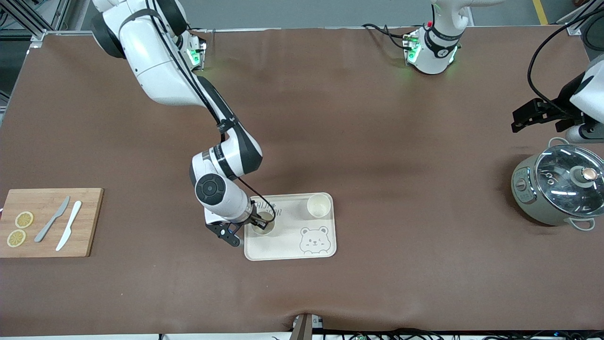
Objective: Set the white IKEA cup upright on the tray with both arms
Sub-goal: 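Carry the cup with the right gripper onto the tray while the left gripper withdraws, then release the cup upright on the tray and lift the right gripper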
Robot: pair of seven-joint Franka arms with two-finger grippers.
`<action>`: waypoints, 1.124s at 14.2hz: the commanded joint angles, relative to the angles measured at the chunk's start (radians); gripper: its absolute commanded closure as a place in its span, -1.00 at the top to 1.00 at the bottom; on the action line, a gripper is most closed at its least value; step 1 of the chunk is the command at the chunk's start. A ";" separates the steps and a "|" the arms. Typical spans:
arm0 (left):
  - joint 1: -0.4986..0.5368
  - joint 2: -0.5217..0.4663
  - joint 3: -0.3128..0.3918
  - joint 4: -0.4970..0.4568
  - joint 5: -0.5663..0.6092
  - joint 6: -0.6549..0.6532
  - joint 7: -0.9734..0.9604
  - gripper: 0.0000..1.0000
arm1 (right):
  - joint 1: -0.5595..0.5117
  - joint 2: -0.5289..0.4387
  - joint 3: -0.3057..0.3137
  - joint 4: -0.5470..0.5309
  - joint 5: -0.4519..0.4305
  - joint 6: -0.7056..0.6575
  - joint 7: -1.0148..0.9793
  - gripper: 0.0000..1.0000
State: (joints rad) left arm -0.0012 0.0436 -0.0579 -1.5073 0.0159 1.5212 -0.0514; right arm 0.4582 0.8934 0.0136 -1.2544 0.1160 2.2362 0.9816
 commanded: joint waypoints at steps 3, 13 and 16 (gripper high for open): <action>0.010 -0.019 -0.005 -0.004 -0.017 0.004 0.022 1.00 | 0.000 -0.115 -0.009 0.004 0.004 -0.173 -0.038 1.00; 0.009 -0.019 -0.008 -0.001 -0.019 0.004 0.019 1.00 | -0.097 -0.643 -0.011 -0.013 0.010 -0.847 -0.277 1.00; 0.009 -0.017 -0.008 0.006 -0.019 0.005 0.021 1.00 | -0.203 -0.822 -0.011 -0.084 0.005 -0.943 -0.476 1.00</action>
State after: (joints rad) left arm -0.0016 0.0393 -0.0595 -1.5013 0.0137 1.5222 -0.0514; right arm 0.3334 0.2027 -0.0073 -1.2238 0.1155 1.3028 0.6306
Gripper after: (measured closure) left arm 0.000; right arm 0.000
